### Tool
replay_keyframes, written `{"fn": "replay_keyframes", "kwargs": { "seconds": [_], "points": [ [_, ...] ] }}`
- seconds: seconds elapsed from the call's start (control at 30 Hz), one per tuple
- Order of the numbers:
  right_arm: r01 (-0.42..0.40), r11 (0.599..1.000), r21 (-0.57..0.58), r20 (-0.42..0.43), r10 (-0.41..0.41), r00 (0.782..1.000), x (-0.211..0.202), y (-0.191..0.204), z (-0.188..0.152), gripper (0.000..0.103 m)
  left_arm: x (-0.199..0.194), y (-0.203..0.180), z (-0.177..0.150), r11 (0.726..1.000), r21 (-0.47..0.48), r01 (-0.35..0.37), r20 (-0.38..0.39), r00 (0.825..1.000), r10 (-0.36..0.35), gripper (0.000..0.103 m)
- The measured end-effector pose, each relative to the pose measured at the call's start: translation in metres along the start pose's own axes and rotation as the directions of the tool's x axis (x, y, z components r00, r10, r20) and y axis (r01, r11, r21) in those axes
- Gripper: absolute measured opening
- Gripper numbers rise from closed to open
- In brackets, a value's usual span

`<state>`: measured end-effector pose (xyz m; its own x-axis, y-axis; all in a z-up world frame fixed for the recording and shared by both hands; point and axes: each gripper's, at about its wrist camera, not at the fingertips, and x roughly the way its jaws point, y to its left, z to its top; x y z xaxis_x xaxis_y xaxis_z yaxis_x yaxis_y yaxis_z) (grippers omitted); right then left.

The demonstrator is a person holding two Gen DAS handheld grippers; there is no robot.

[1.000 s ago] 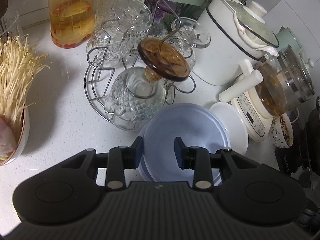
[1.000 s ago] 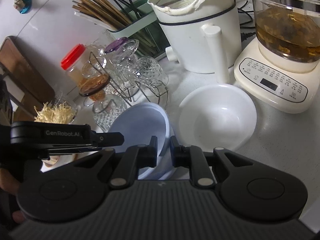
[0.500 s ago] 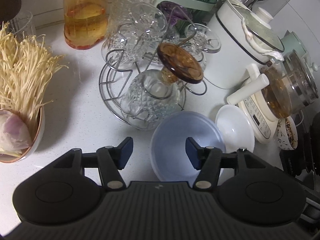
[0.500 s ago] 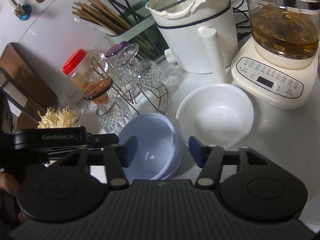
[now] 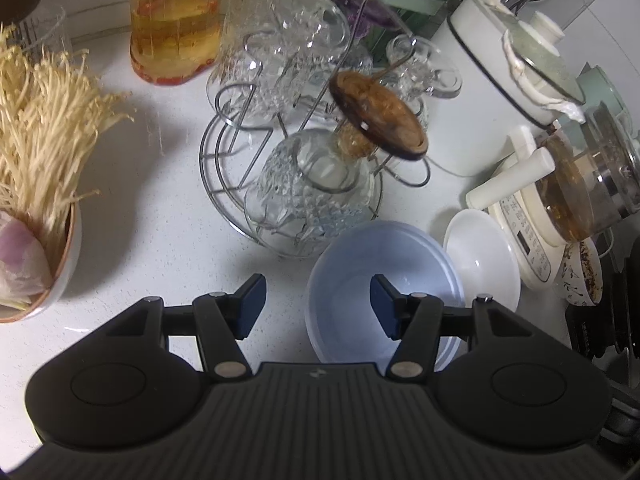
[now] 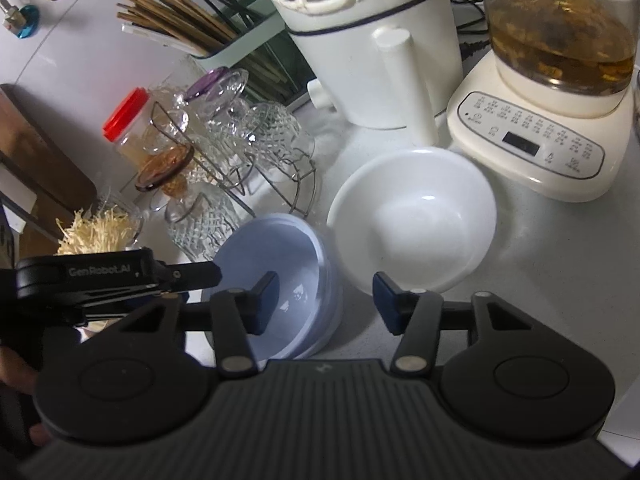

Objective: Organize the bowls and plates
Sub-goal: 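Close both tools on the nested blue bowls' rim and lift them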

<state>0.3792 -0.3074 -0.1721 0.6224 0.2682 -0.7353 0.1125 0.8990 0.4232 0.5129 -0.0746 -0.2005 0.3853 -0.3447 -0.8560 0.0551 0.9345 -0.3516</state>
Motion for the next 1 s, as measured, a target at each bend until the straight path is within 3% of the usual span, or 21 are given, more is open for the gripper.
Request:
{"fn": "replay_keyframes", "kwargs": {
  "seconds": [0.13, 0.27, 0.43, 1.0],
  "points": [
    [-0.025, 1.000, 0.011, -0.025, 0.025, 0.999, 0.005, 0.000, -0.003, 0.039, 0.010, 0.003, -0.003, 1.000, -0.012, -0.004, -0.027, 1.000, 0.004, 0.061],
    [-0.049, 0.998, 0.042, -0.052, 0.051, 0.997, 0.009, -0.002, -0.003, 0.030, 0.016, 0.003, -0.006, 1.000, -0.010, -0.003, -0.050, 0.999, 0.002, 0.044],
    [-0.074, 0.996, 0.047, -0.064, 0.077, 0.995, 0.011, -0.004, -0.002, 0.021, 0.020, 0.001, -0.012, 1.000, -0.011, 0.007, -0.072, 0.997, -0.008, 0.034],
    [-0.077, 0.994, -0.080, -0.078, 0.071, 0.994, -0.028, -0.007, -0.024, 0.021, -0.012, -0.017, -0.070, 1.000, -0.011, 0.018, -0.042, 0.999, -0.019, 0.034]
  ]
}}
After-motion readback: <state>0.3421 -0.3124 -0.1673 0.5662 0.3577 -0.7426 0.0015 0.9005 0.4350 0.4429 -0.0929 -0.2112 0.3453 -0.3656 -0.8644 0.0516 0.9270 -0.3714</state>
